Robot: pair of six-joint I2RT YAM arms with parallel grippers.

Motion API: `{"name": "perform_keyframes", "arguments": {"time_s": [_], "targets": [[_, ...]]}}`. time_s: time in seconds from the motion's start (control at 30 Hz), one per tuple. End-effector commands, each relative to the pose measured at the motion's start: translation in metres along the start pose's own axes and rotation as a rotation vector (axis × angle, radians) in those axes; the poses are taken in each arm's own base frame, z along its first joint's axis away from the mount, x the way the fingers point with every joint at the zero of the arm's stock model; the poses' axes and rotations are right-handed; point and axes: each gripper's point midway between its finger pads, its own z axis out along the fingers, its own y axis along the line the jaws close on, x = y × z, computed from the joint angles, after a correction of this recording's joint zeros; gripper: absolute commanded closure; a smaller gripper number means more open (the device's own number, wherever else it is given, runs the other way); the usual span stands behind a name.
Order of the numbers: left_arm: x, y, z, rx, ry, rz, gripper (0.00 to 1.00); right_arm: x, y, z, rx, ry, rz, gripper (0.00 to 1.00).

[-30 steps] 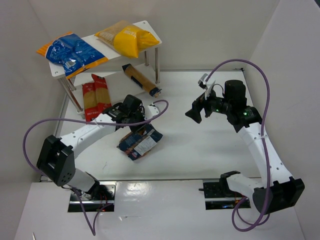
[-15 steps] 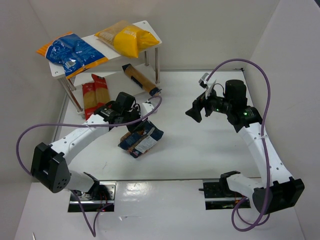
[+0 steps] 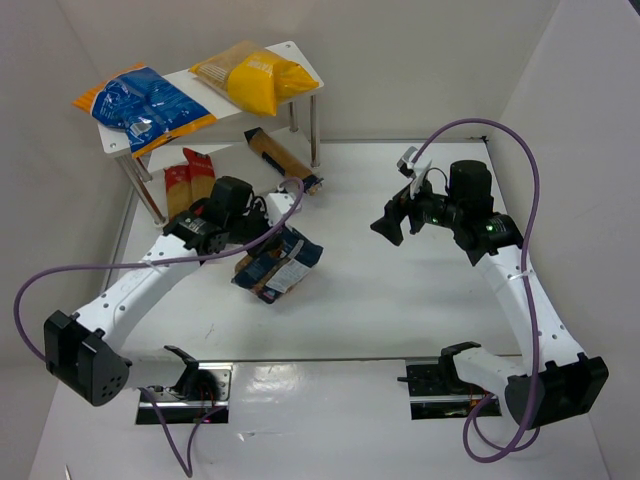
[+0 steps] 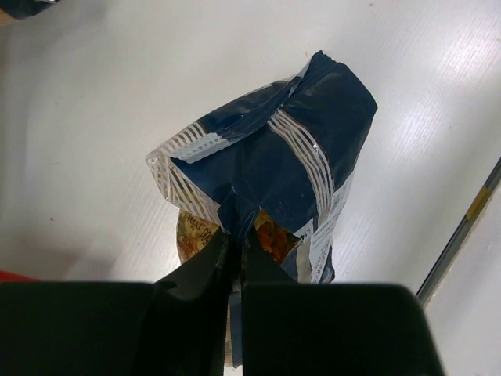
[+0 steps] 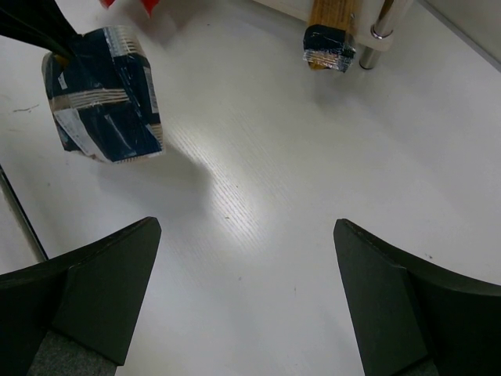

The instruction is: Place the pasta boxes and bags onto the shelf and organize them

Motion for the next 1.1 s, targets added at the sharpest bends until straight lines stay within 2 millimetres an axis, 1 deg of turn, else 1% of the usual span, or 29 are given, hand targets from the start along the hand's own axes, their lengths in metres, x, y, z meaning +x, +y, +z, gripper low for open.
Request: {"name": "perform_keyframes", "arguments": {"time_s": [0.0, 0.03, 0.07, 0.13, 0.2, 0.23, 0.33, 0.37, 0.43, 0.47, 0.5, 0.53, 0.57, 0.6, 0.63, 0.7, 0.73, 0.8, 0.87, 0.97, 1.0, 1.07], "targets": [[-0.057, 0.015, -0.032, -0.087, -0.189, 0.027, 1.0, -0.012, -0.002, -0.003, 0.007, -0.049, -0.028, 0.0], [-0.062, 0.015, -0.037, -0.093, -0.205, 0.033, 1.0, -0.009, -0.001, -0.002, 0.005, -0.042, -0.022, 0.0], [-0.064, 0.018, -0.038, -0.108, -0.209, 0.026, 1.0, -0.009, -0.001, -0.002, 0.005, -0.042, -0.022, 0.0], [-0.066, 0.029, -0.04, -0.157, -0.217, 0.015, 1.0, -0.009, -0.001, -0.002, 0.005, -0.042, -0.022, 0.0], [-0.067, 0.033, -0.043, -0.189, -0.23, -0.011, 1.0, -0.009, -0.001, -0.002, 0.005, -0.042, -0.022, 0.0], [-0.065, 0.038, -0.043, -0.228, -0.237, -0.021, 1.0, -0.009, -0.002, -0.002, 0.005, -0.042, -0.031, 0.0], [-0.07, 0.049, -0.049, -0.293, -0.258, -0.042, 1.0, -0.006, -0.004, -0.001, 0.014, -0.04, -0.031, 0.0], [-0.068, 0.053, -0.051, -0.312, -0.256, -0.064, 1.0, -0.004, -0.005, 0.001, 0.012, -0.033, -0.026, 0.0], [-0.075, 0.06, -0.065, -0.361, -0.298, -0.074, 1.0, -0.004, -0.005, 0.002, 0.012, -0.033, -0.026, 0.0], [-0.076, 0.062, -0.07, -0.374, -0.308, -0.076, 1.0, -0.004, -0.005, 0.002, 0.012, -0.033, -0.026, 0.0], [-0.085, 0.064, -0.078, -0.389, -0.334, -0.081, 1.0, -0.004, -0.005, 0.002, 0.012, -0.033, -0.026, 0.0], [-0.088, 0.066, -0.086, -0.401, -0.345, -0.082, 1.0, 0.002, -0.007, 0.004, 0.016, -0.016, -0.014, 0.0], [-0.093, 0.065, -0.094, -0.408, -0.366, -0.075, 1.0, 0.002, -0.007, 0.005, 0.016, -0.016, -0.014, 0.0], [-0.093, 0.067, -0.097, -0.414, -0.367, -0.089, 1.0, 0.002, -0.007, 0.005, 0.016, -0.016, -0.014, 0.0], [-0.104, 0.067, -0.108, -0.425, -0.401, -0.079, 1.0, 0.002, -0.007, 0.005, 0.016, -0.016, -0.014, 0.0], [-0.107, 0.066, -0.118, -0.436, -0.407, -0.078, 1.0, 0.002, -0.007, 0.005, 0.016, -0.016, -0.014, 0.0], [-0.117, 0.066, -0.127, -0.444, -0.434, -0.07, 1.0, 0.002, -0.007, 0.005, 0.016, -0.016, -0.014, 0.0], [-0.121, 0.066, -0.134, -0.455, -0.439, -0.071, 1.0, 0.006, -0.013, 0.006, 0.031, -0.005, -0.004, 0.0], [-0.132, 0.066, -0.146, -0.466, -0.473, -0.061, 1.0, 0.008, -0.014, 0.008, 0.029, 0.003, -0.007, 0.0], [-0.139, 0.071, -0.159, -0.509, -0.489, -0.065, 1.0, 0.015, -0.015, 0.011, 0.024, 0.018, 0.005, 0.0], [-0.145, 0.071, -0.167, -0.518, -0.507, -0.051, 1.0, 0.015, -0.016, 0.011, 0.032, 0.021, 0.005, 0.0], [-0.149, 0.075, -0.181, -0.563, -0.527, -0.055, 1.0, 0.018, -0.018, 0.014, 0.029, 0.031, 0.003, 0.0]]}}
